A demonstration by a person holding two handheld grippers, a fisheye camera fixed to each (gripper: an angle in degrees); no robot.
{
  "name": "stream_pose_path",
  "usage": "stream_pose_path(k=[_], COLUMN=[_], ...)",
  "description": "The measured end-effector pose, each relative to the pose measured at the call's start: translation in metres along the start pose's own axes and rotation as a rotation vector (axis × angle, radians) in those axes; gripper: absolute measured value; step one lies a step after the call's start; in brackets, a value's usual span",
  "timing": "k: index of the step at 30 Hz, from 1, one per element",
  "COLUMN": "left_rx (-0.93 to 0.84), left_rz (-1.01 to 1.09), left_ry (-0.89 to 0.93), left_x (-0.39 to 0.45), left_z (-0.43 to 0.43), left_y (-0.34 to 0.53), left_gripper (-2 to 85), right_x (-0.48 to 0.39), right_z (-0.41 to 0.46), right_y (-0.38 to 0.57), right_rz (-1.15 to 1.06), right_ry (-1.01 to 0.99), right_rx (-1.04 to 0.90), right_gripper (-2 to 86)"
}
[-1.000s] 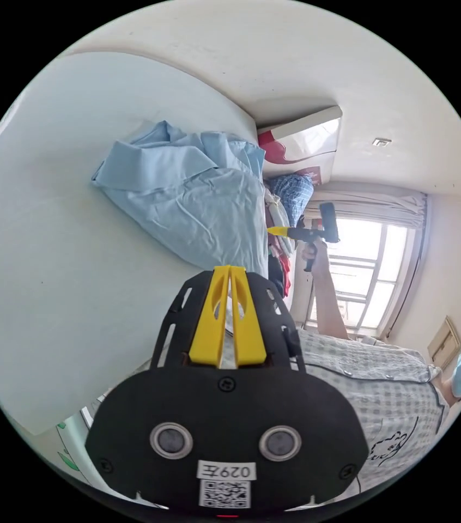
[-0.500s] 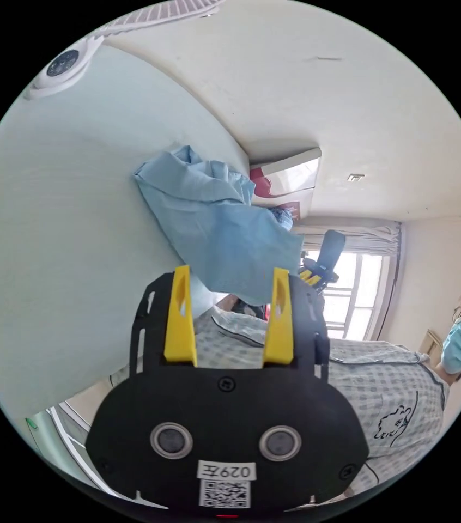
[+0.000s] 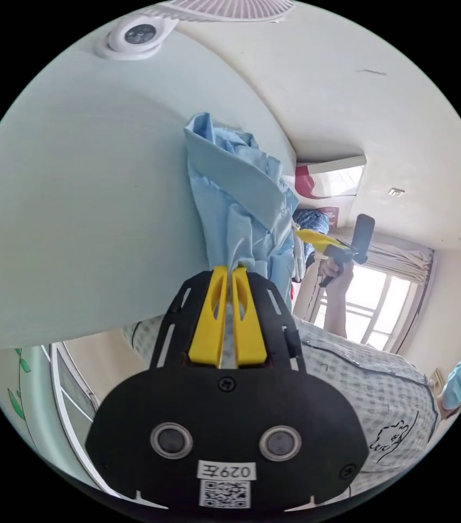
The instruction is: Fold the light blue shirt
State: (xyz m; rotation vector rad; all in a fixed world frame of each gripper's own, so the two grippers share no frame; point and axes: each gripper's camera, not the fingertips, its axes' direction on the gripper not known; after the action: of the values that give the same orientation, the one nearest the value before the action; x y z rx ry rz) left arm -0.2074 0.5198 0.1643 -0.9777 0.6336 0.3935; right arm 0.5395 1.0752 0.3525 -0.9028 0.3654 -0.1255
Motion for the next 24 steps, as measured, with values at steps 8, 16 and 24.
stream_pose_path(k=[8,16,24], left_rx=[0.002,0.069,0.068], left_rz=[-0.032,0.134,0.123], left_ry=[0.061,-0.293,-0.617], left_x=[0.000,0.092,0.105], left_z=[0.017,-0.017,-0.012], left_y=[0.000,-0.069,-0.093], left_gripper=[-1.0,-1.0,-0.9], right_x=[0.066,0.012,0.025], right_z=[0.040,-0.117,-0.069], right_y=[-0.002,0.054,0.149], right_rz=[0.237,0.197,0.277], right_ry=[0.203,0.342,-0.047], right_rx=[-0.121,0.308,0.039], right_gripper=[8.3,0.4,0.1])
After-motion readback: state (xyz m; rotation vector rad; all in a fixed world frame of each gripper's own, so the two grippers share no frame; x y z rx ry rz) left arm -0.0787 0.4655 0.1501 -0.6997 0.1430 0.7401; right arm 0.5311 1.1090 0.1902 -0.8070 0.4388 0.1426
